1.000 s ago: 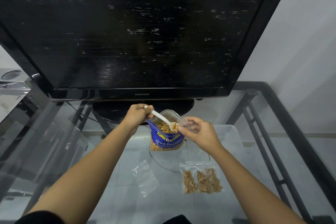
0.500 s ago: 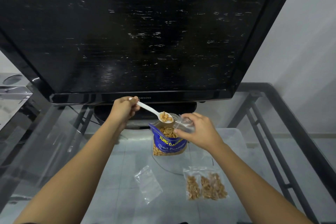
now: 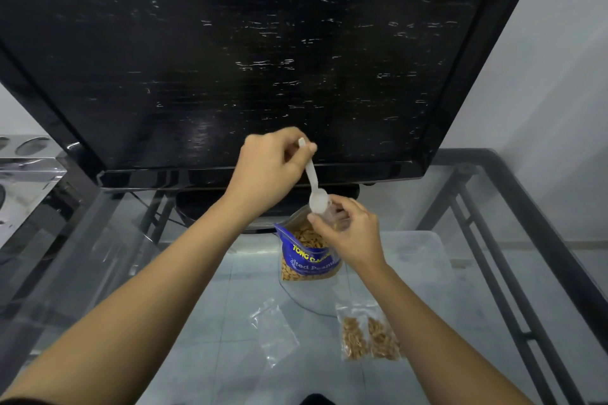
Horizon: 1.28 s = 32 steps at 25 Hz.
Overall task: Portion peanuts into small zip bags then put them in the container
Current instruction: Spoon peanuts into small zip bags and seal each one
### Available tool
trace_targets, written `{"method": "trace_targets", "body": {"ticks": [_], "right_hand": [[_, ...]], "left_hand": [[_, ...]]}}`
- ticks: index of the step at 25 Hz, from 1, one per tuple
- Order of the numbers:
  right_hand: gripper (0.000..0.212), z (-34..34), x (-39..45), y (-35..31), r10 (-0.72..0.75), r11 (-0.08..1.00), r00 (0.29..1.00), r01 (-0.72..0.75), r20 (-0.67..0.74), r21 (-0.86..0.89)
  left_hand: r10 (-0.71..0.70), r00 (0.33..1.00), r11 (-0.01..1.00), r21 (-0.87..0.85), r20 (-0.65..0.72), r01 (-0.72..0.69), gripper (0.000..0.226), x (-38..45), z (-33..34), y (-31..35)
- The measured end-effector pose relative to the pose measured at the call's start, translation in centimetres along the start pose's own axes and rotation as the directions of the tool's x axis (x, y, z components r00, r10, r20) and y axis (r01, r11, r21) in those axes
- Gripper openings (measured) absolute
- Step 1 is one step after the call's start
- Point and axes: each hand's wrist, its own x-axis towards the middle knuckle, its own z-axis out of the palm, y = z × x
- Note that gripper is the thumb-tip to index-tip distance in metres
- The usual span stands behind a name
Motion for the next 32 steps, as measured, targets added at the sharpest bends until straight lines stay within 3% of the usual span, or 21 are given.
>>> {"method": "trace_targets", "body": {"ticks": [2,4,5,7,9,10,12,14,16,17,20,22,25,28,32], "right_hand": [[0.048,-0.2,0.0,0.2,0.083,0.995,0.996,-0.08,-0.03,0.064],[0.045,-0.8,0.0,0.8,0.181,0.976,0.983,-0.175,-0.031,0.133],[0.042,-1.1,-0.1,1.1,0.221,0.963,0.975,-0.217,-0.009,0.161],[0.037,-1.6,-0.4,1.6,0.277,0.935,0.959,-0.285,0.068,0.212],[0.036,-1.7,-0.7,2.2,0.311,0.913,0.941,-0.335,0.134,0.233],[0.037,-1.8,-0.8,2.5,0.323,0.906,0.934,-0.351,0.151,0.235],[0.043,-1.9,-1.0,3.1,0.343,0.898,0.924,-0.375,0.169,0.228],[0.042,-2.0,-1.1,3.4,0.339,0.903,0.924,-0.372,0.176,0.214],[0.036,-2.2,-1.2,3.3,0.335,0.901,0.924,-0.372,0.185,0.222],[0.034,-2.2,-1.3,3.2,0.331,0.901,0.924,-0.37,0.19,0.228],[0.03,-2.2,-1.4,3.2,0.329,0.898,0.926,-0.368,0.188,0.241],[0.03,-2.2,-1.5,3.4,0.326,0.899,0.928,-0.364,0.183,0.245],[0.032,-2.5,-1.5,3.5,0.321,0.903,0.928,-0.36,0.191,0.234],[0.035,-2.8,-1.6,3.7,0.316,0.904,0.925,-0.362,0.214,0.229],[0.037,-3.1,-1.6,3.7,0.312,0.904,0.92,-0.364,0.238,0.224]], "left_hand": [[-0.064,0.989,0.997,-0.046,-0.137,0.058,0.017,0.6,-0.9,-0.7],[-0.192,0.965,0.97,-0.183,-0.176,0.16,0.016,0.5,-0.8,-2.7],[-0.202,0.972,0.965,-0.195,-0.119,0.176,0.014,-0.1,0.0,-3.8],[-0.081,0.987,0.991,-0.097,0.141,0.096,0.011,-2.2,2.2,-5.3],[0.022,0.931,1.0,-0.007,0.365,-0.021,0.016,-4.2,4.4,-6.4],[-0.002,0.923,1.0,0.022,0.384,-0.007,0.017,-4.8,5.3,-6.9],[-0.206,0.94,0.978,0.036,0.273,0.204,0.018,-5.2,6.7,-7.7],[-0.458,0.876,0.887,0.001,0.15,0.463,0.021,-4.9,7.5,-8.4],[-0.577,0.804,0.808,-0.046,0.145,0.588,0.022,-4.8,7.8,-8.3],[-0.582,0.798,0.801,-0.06,0.155,0.596,0.022,-4.8,7.9,-7.9],[-0.42,0.886,0.904,-0.001,0.198,0.428,0.02,-5.4,8.5,-6.4],[-0.414,0.881,0.908,0.03,0.231,0.419,0.021,-5.6,9.1,-5.7],[-0.649,0.731,0.715,-0.159,0.212,0.681,0.017,-5.1,9.4,-6.6],[-0.773,0.584,0.493,-0.343,0.25,0.8,0.008,-4.6,9.2,-7.2],[-0.798,0.522,0.366,-0.445,0.301,0.817,0.012,-4.3,8.8,-7.3]]}}
